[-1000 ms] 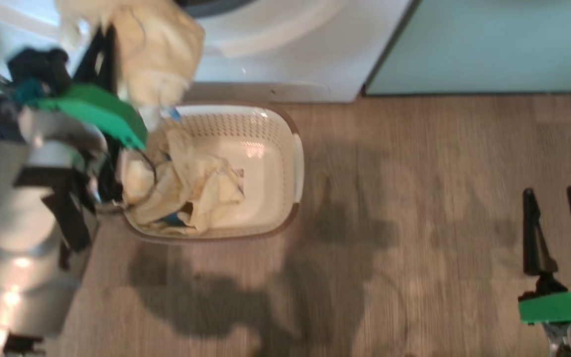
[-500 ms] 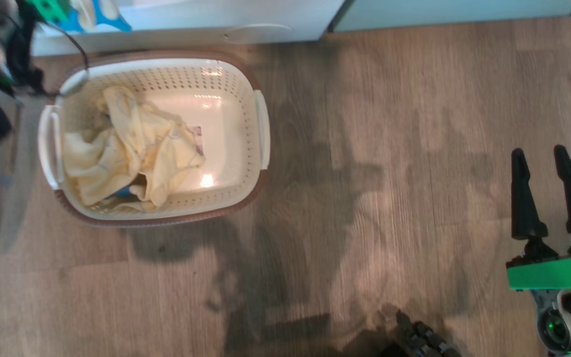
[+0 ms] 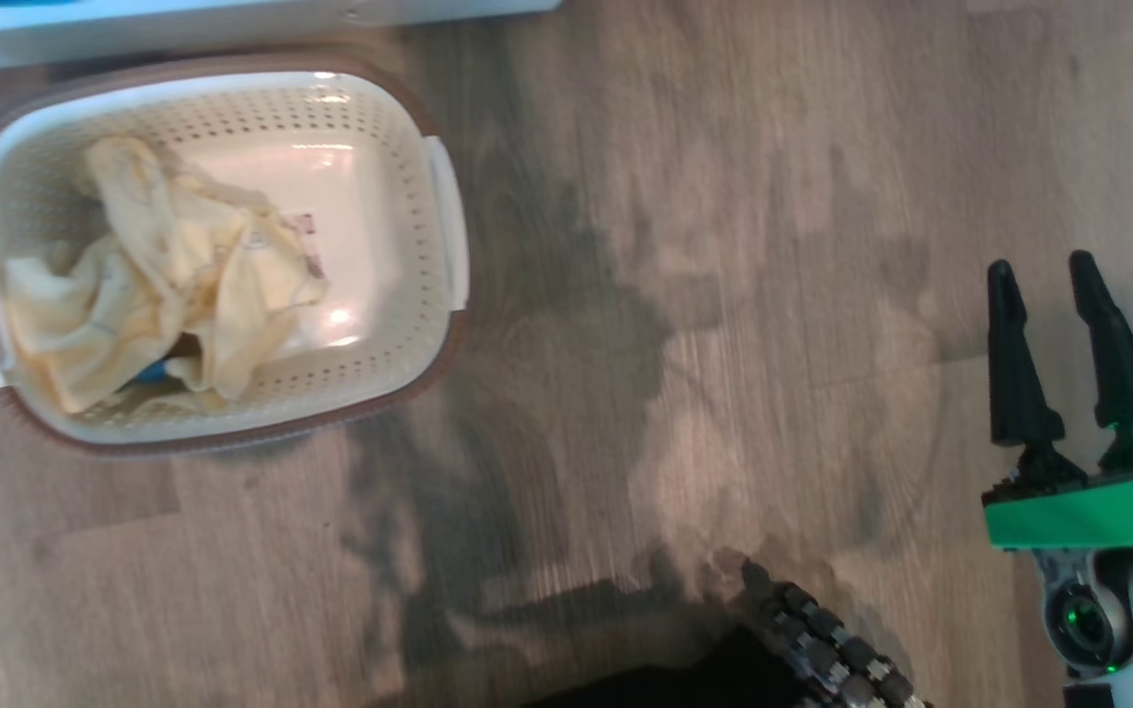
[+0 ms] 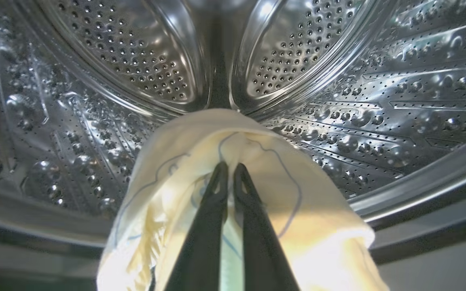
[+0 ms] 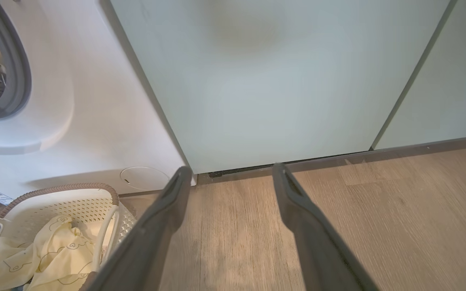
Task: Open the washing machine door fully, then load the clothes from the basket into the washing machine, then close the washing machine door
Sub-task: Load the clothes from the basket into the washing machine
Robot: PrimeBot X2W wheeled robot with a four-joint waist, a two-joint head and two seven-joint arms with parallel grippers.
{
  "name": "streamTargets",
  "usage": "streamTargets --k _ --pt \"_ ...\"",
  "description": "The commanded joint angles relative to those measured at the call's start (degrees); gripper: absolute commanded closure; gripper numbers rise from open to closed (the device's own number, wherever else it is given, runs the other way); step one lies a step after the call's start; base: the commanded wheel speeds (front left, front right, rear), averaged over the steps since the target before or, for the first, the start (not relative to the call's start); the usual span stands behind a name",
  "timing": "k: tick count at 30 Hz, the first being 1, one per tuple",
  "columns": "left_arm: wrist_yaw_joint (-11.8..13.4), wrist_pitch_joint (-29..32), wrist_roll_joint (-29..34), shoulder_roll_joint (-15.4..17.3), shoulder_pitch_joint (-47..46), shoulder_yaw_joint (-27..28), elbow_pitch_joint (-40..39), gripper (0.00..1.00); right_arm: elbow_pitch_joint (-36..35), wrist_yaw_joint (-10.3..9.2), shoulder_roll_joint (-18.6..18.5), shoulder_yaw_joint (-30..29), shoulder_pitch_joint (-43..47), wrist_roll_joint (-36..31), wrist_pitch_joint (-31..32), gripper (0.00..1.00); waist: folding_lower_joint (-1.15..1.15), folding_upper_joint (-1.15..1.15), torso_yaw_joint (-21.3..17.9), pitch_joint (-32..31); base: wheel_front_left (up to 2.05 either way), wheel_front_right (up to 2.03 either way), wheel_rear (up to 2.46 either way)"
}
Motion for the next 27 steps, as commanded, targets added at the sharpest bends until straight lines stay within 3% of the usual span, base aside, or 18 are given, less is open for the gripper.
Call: streamTargets --k 1,6,16,26,27 --pt "-0.3 0.1 1.0 3.7 -3.8 0.6 -0.9 1.0 -1.0 -0.16 -1.0 1.0 0.0 0.7 -0.4 0.0 0.0 0.0 -1.4 1.2 0.0 0.0 0.0" --pt "-1.2 -2.5 2.6 4.7 -9.2 -0.6 2.3 1.0 -0.7 -0.16 -1.0 1.6 -0.8 1.9 -0.4 0.0 0.0 0.0 -3.1 2.3 0.0 0.0 0.0" --pt "-0.9 -15.1 7.1 5.5 -16.4 -3.4 7.7 1.0 -0.5 -0.16 -1.0 2.0 -1.5 3.3 -0.4 0.0 0.0 0.0 -4.4 3.5 0.0 0.0 0.0" --pt "-1.6 -14.7 4.5 3.9 -16.5 -3.0 17.4 1.0 -0.1 -0.16 -1.0 1.7 -2.1 3.7 -0.4 0.0 0.0 0.0 -3.9 4.0 0.0 0.0 0.0" --pt "-1.5 -14.8 4.3 3.7 -16.5 -3.0 17.9 0.42 0.0 -0.16 -1.0 1.6 -2.2 3.7 -0.4 0.0 0.0 0.0 -3.8 3.9 0.0 0.0 0.0"
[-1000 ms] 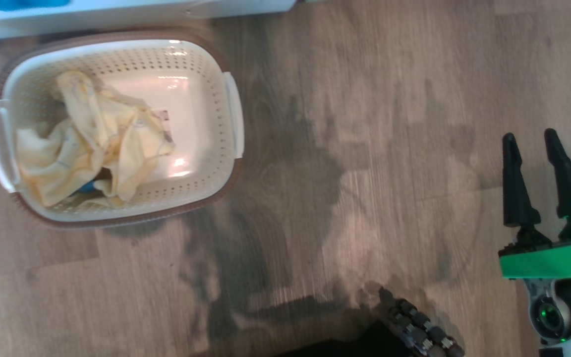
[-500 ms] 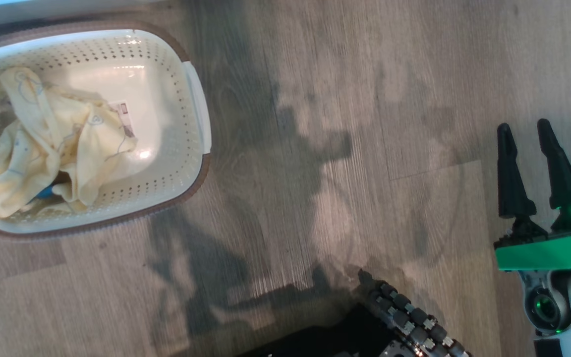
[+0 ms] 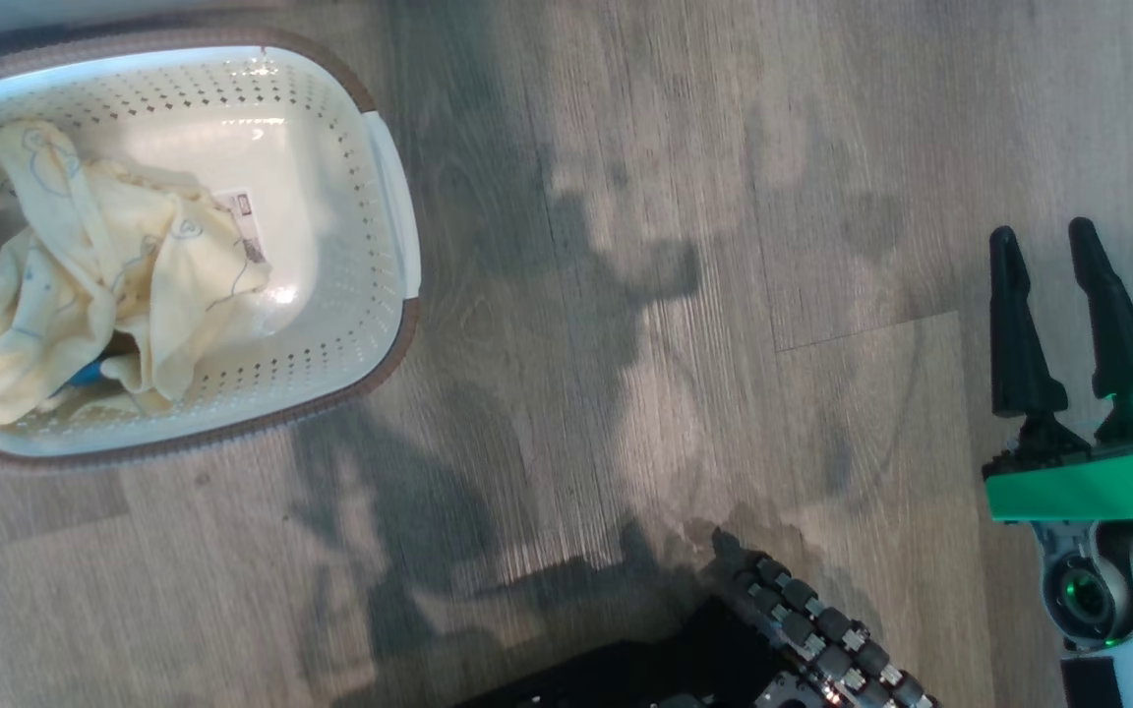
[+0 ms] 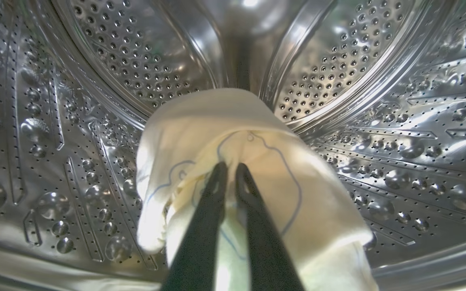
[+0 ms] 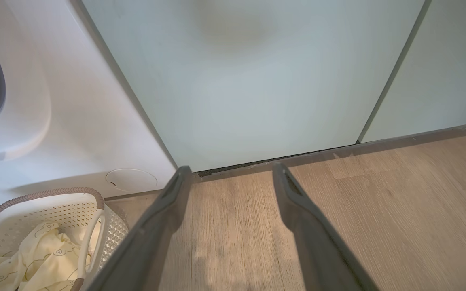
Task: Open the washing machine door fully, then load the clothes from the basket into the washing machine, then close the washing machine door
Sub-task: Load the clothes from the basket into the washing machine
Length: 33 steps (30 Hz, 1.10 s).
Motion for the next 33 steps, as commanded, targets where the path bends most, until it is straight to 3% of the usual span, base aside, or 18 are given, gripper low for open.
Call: streamTargets --k 1,20,28,33 --pt "0.4 0.2 -0.3 1.5 -1.5 0.7 -1.2 0.0 -1.0 -0.16 -1.0 0.3 0.7 0.4 -0.4 0.0 0.0 0.0 0.2 -0.1 0.0 0.0 0.0" --pt "0.8 -3.6 -2.7 -1.6 2.7 0.0 1.2 0.0 -1.0 -0.16 -1.0 -2.0 -0.2 -1.5 -0.4 0.0 0.0 0.0 3.7 -3.1 0.0 0.0 0.0" --pt "1.9 -7.0 -5.3 -4.3 11.7 0.7 -3.8 0.0 -1.4 -0.16 -1.0 -4.0 0.8 -3.2 -0.4 0.0 0.0 0.0 6.4 -6.4 0.0 0.0 0.0" --pt "3.0 -9.0 -7.1 -5.6 21.1 1.3 -12.0 0.0 -1.8 -0.16 -1.0 -5.1 2.0 -4.6 -0.4 0.0 0.0 0.0 8.5 -9.1 0.0 0.0 0.0"
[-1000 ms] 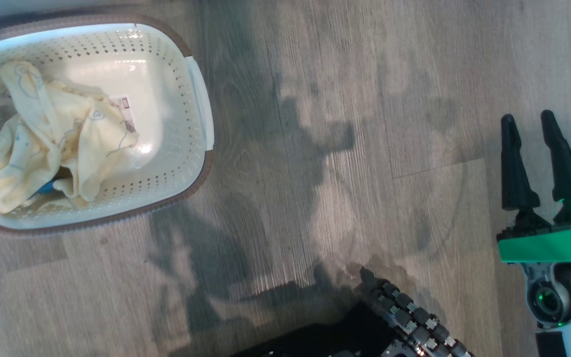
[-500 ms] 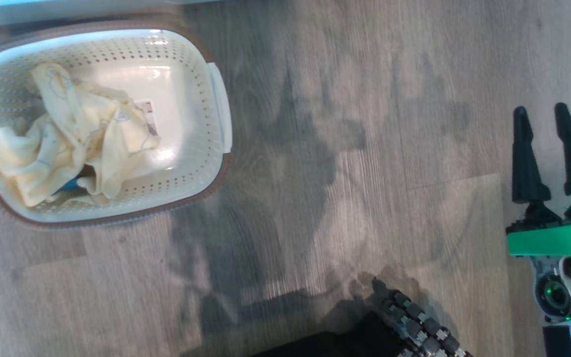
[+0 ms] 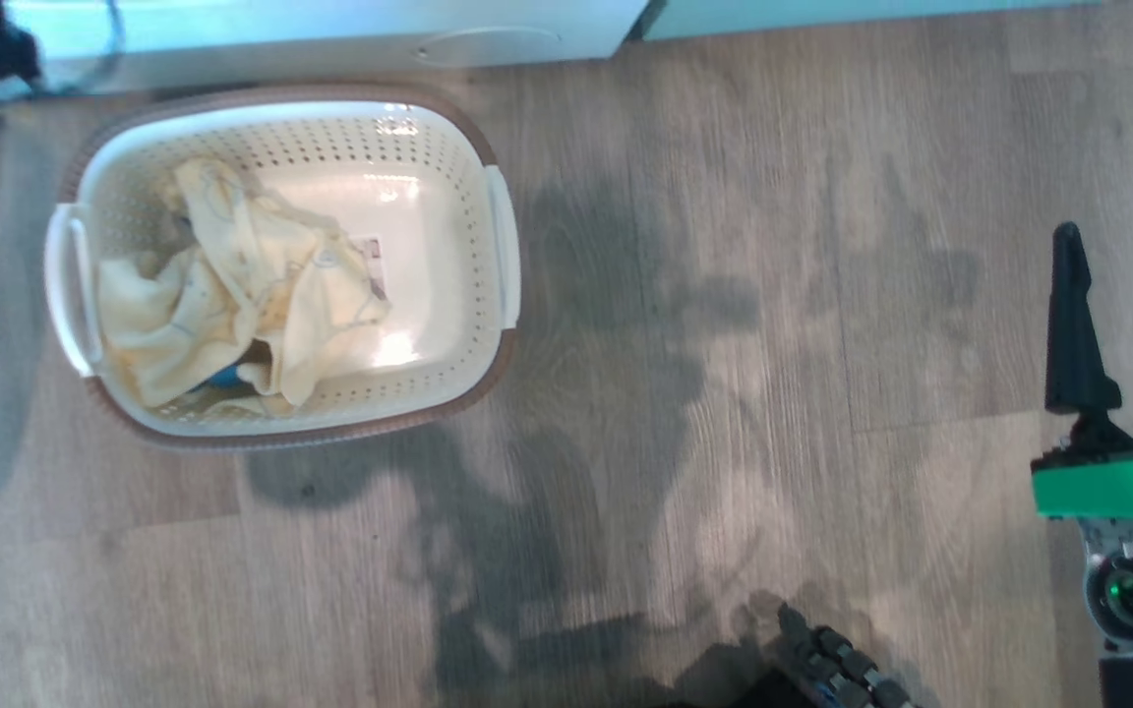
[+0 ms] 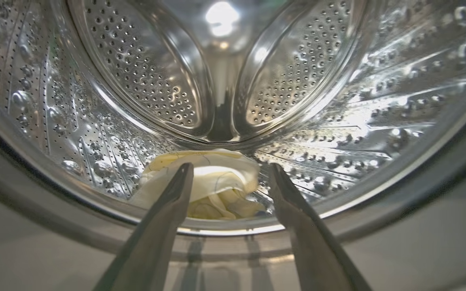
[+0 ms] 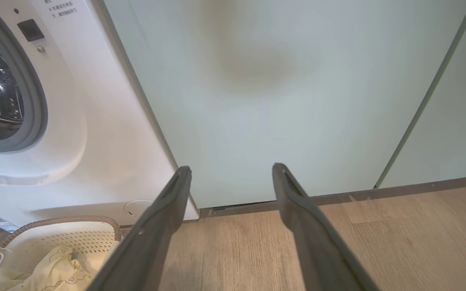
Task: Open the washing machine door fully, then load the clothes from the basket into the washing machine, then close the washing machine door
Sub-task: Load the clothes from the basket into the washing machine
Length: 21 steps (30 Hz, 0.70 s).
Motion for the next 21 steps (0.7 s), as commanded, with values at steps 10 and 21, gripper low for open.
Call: streamTargets --k 10,21 --pt "5.8 -0.8 -1.8 0.9 22.1 1.9 -22.5 0.0 -2.1 -0.15 -1.0 -1.2 4.0 -2.6 -0.4 0.0 0.0 0.0 3.9 -6.7 0.0 0.0 0.0" --pt "13.2 -0.4 -2.7 0.6 43.8 3.4 -40.2 0.0 -1.7 -0.15 -1.0 -1.6 6.6 -5.1 -0.4 0.0 0.0 0.0 6.4 -12.8 0.0 0.0 0.0"
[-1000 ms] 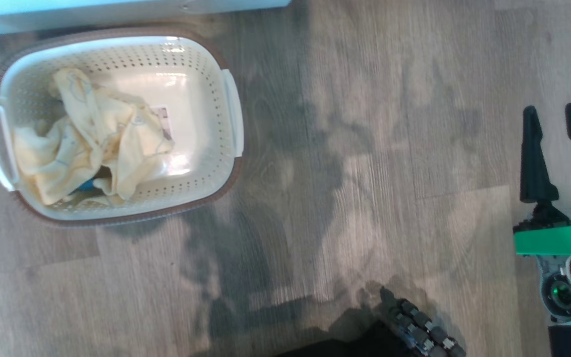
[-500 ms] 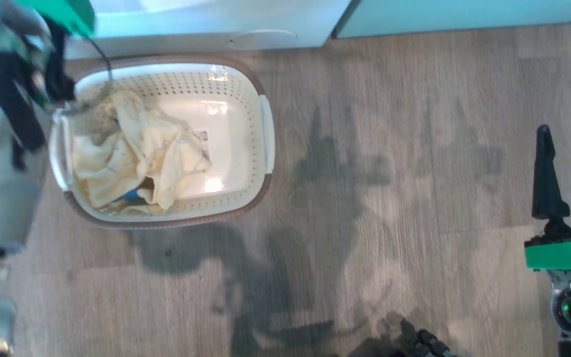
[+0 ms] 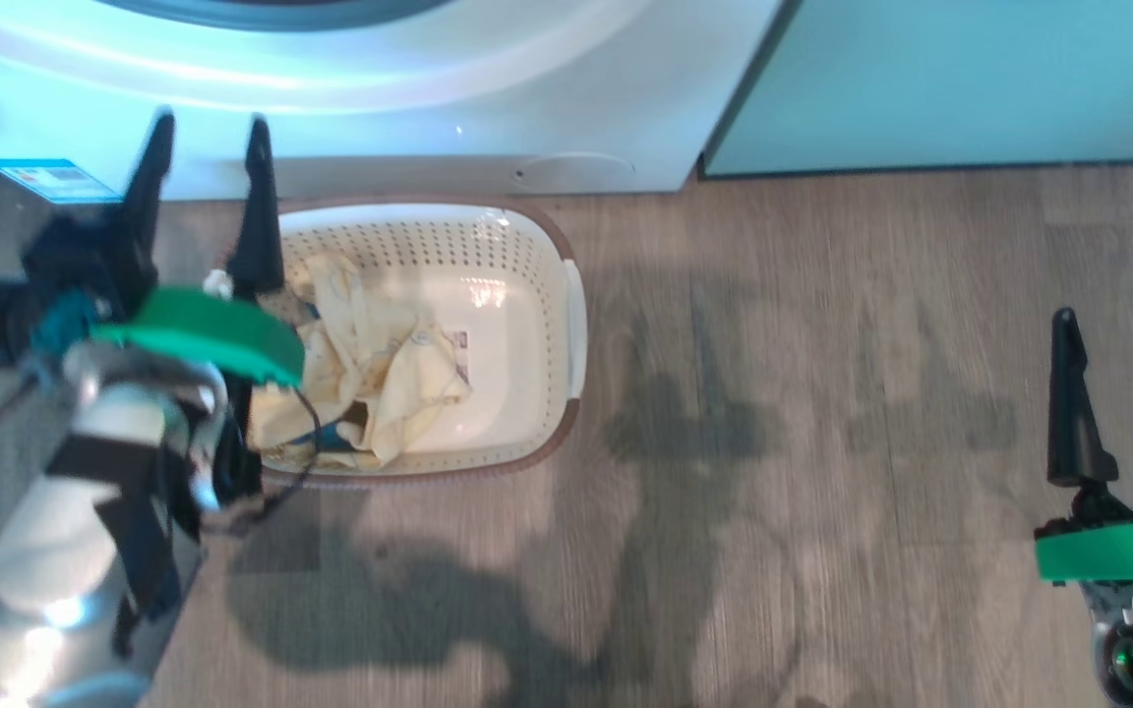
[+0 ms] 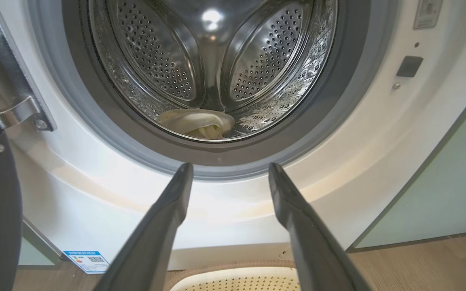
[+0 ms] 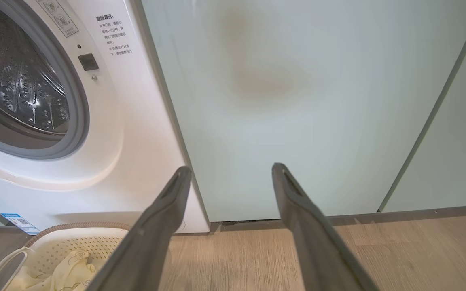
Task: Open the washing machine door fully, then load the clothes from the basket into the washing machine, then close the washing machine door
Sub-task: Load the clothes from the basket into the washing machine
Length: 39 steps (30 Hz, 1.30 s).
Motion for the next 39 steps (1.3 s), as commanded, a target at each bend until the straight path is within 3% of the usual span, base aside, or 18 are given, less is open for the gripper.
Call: streamTargets --k 1,14,26,39 --pt "0.6 -0.1 0.1 2.0 -0.1 2.3 -2.5 0.0 -1.7 -0.15 -1.0 0.8 0.6 -0.4 -0.4 0.0 0.01 0.0 1.0 -1.3 0.0 0.0 0.0" --pt "4.7 -1.6 0.3 -1.1 15.5 0.7 -10.1 0.0 -2.1 -0.15 -1.0 0.1 4.1 -3.6 0.9 0.0 0.01 0.0 6.6 -8.1 0.0 0.0 0.0" --pt "4.7 -2.4 0.5 -3.3 22.1 -1.6 -9.6 0.0 -3.3 -0.15 -1.0 0.8 7.9 -4.2 4.0 0.0 0.01 0.0 11.4 -14.9 0.0 0.0 0.0" --pt "4.7 -2.3 0.2 -2.3 25.9 -1.9 -9.8 0.0 -4.9 -0.15 -1.0 1.6 12.7 -3.7 5.9 0.0 0.01 0.0 10.9 -19.5 0.0 0.0 0.0"
